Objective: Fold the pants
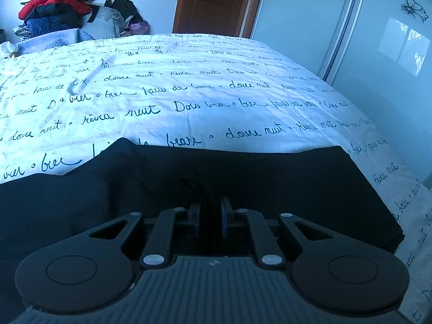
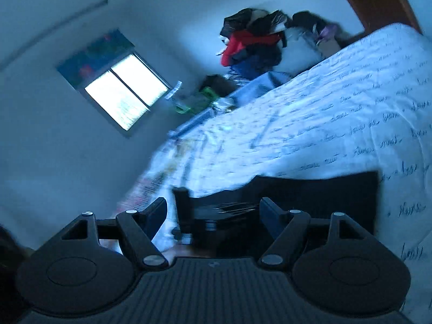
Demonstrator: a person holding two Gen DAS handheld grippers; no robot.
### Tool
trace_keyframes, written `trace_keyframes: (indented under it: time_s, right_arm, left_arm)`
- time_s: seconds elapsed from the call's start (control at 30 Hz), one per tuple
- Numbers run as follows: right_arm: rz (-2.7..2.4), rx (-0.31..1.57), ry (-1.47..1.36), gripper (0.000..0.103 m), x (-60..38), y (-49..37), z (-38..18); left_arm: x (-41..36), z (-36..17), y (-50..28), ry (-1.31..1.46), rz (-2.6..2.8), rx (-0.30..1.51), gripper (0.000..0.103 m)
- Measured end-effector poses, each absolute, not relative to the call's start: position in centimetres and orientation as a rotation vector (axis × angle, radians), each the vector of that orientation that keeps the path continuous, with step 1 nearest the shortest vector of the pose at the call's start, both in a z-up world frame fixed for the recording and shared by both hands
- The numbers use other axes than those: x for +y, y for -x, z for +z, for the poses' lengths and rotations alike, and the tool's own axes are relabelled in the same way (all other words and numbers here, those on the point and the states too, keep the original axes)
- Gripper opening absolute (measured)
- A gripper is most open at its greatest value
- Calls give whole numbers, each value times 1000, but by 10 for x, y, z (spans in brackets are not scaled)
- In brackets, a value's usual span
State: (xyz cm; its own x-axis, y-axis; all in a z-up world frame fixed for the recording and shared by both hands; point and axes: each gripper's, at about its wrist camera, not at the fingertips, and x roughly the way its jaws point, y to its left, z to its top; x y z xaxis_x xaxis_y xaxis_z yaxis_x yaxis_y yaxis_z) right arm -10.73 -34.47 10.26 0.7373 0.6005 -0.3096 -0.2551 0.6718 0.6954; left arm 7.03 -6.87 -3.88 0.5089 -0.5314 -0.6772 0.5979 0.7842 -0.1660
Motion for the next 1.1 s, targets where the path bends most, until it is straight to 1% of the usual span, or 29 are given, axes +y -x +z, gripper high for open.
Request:
trace_keyframes:
  time_s: [0.1,0.13,0.23,0.33,0.4,0.6,0.7,0.77,0.93,1.03,1.1]
  right_arm:
    - [368,602,-539,93,-355,131,119]
    - [295,638,-470,94,-357,140,120]
    - [116,703,-303,94,-347,152,112]
    - [106,623,-248,94,-329,138,90]
    - [100,638,-212,94,-307,105,68]
    - [183,784,-78,94,-239,-2,-3]
    - [144,836,2,95,-223,-29,-33]
    - [118,812,23,94,-218,-32,-33]
    - [163,753,-34,94,-207,-24,-22]
    - [149,775,21,94,-196,-26,-30]
    - [116,770,50,94,-190,-27,-33]
  left_arm:
    - [-69,-39,-71,-92,-686,783,18]
    - [-68,-39,-72,-87,-687,785,18]
    - [-68,-39,-71,-87,-691,781,18]
    - [-65,-39,-71,-78,-686,780,18]
    - [-64,-37,-71,-75,-682,778,18]
    - [-65,-37,-71,-80,-671,765,18]
    - [-65,-37,-72,-83,-663,760,18]
    - [-64,-38,-73,-81,-662,766,18]
    - [-64,-37,-74,-71,-653,778,19]
    - [-66,-35,-70,-86,-640,768,23]
    - [-65,-33,-67,-98,-632,759,28]
